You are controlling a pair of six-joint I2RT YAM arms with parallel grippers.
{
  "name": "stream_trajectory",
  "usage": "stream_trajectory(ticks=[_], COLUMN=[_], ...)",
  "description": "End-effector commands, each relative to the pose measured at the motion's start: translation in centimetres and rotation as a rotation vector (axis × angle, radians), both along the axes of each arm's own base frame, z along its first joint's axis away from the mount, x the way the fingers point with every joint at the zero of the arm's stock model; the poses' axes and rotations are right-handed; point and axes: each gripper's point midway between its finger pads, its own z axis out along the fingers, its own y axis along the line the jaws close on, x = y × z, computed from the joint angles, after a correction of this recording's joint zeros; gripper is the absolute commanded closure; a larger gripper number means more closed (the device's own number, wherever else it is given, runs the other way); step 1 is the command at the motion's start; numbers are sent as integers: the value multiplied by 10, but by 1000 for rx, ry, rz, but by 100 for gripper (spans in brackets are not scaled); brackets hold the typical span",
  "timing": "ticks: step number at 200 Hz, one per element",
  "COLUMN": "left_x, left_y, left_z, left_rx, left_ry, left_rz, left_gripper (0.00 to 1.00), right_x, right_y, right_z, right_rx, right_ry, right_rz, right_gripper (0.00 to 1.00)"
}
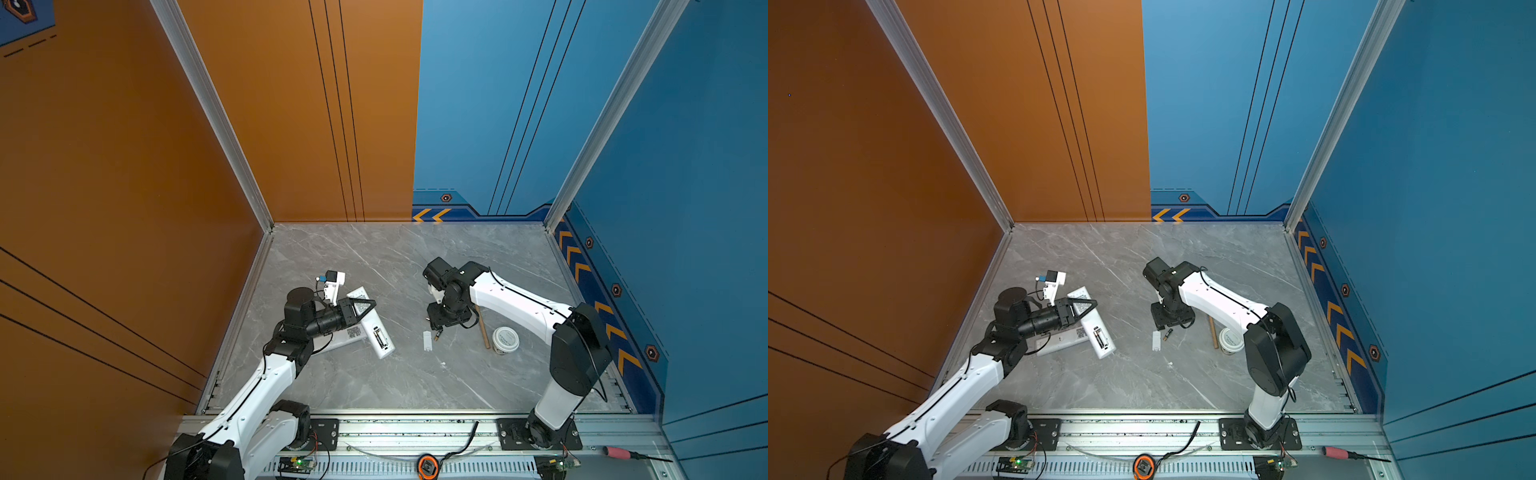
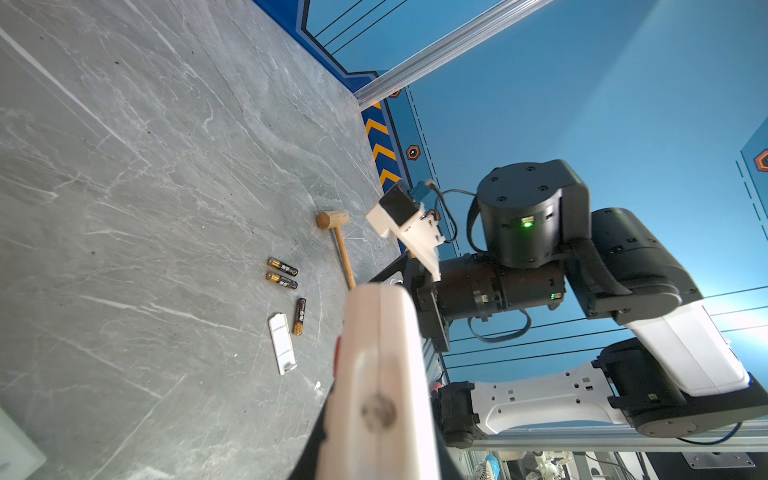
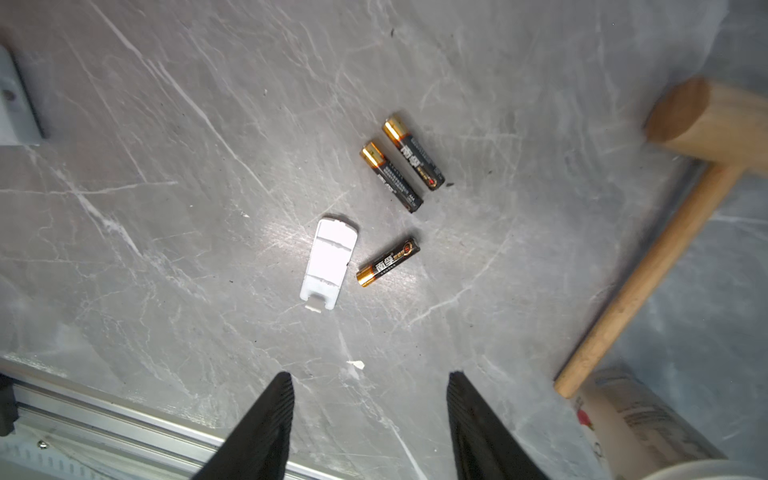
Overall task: Load the batteries into the remote control
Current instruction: 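Release the battery and lift the right gripper back over the batteries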
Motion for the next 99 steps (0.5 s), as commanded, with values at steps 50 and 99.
stream_trajectory(ticks=[50,99], left_x=[-1,-3], left_y=[-4,-4], left_z=[2,4], left_rx=[-1,-8], left_ry=[-22,-25], left_rz=[2,0], left_gripper=[100,100], right_x=[19,9], right_y=[21,46], right_z=[-20,-35], right_rx=[35,55], right_ry=[-7,61], right_rz=[-43,183], right_gripper=[47,48])
